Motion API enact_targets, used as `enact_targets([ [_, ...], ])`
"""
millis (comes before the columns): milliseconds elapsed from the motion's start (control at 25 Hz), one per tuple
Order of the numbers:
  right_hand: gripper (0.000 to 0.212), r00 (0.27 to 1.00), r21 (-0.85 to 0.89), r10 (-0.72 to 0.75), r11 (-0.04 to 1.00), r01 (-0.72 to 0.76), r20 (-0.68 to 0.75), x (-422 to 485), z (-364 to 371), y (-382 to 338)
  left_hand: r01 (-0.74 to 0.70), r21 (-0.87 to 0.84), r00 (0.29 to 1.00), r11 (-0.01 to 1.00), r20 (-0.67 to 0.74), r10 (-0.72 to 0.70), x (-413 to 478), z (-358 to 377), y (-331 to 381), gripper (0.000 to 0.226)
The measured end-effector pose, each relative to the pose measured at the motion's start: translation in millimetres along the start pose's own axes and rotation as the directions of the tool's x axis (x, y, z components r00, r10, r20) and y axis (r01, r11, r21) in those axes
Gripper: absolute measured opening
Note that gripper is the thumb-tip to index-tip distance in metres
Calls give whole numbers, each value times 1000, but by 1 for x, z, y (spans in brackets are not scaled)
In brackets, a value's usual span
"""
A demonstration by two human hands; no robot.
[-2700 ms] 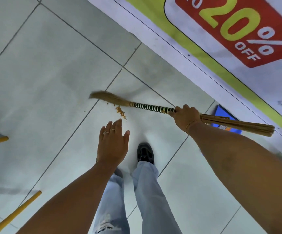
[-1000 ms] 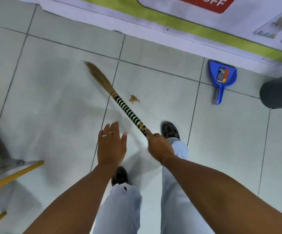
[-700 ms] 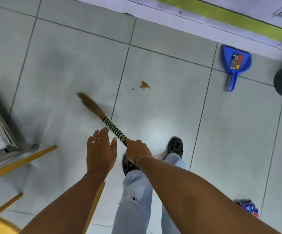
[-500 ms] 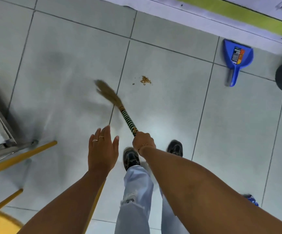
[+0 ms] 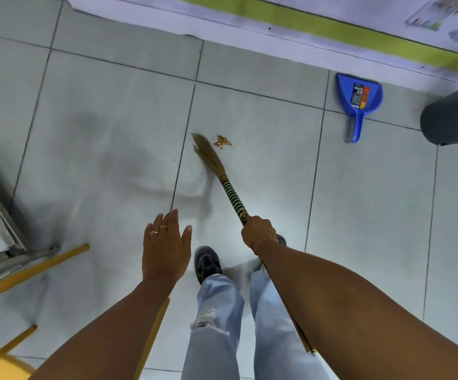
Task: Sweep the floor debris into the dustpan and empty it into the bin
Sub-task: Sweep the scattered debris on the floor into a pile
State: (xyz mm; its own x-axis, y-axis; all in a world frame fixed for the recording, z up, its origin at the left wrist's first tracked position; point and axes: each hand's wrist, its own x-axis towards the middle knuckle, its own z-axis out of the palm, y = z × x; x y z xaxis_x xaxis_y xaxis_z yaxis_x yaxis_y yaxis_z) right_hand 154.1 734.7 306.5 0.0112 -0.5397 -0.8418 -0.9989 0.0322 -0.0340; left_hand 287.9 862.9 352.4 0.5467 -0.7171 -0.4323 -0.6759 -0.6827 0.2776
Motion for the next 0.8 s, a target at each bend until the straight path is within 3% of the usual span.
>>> enact_targets([
  [120, 35, 993, 23, -111, 993, 112, -43, -17, -22, 20, 4, -10, 1000, 1000, -1, -4, 4, -14, 21, 48],
  [200, 36, 986, 136, -147, 978, 157, -82, -28, -42, 37, -38, -6, 999, 999, -16, 38, 14, -23, 47, 47],
  [480, 50, 996, 364, -68, 927, 87, -64, 21, -125, 90, -210, 57, 978, 976, 7, 210, 67, -8, 188, 48],
  [680, 37, 997, 546, 8, 837, 33, -73, 94, -215, 211, -298, 154, 955, 942, 61, 292, 120, 52, 337, 47],
  [800, 43, 977, 513, 127, 858, -21, -173, 143, -285, 304, -238, 96, 964, 966, 145, 223, 149, 97, 448, 47],
])
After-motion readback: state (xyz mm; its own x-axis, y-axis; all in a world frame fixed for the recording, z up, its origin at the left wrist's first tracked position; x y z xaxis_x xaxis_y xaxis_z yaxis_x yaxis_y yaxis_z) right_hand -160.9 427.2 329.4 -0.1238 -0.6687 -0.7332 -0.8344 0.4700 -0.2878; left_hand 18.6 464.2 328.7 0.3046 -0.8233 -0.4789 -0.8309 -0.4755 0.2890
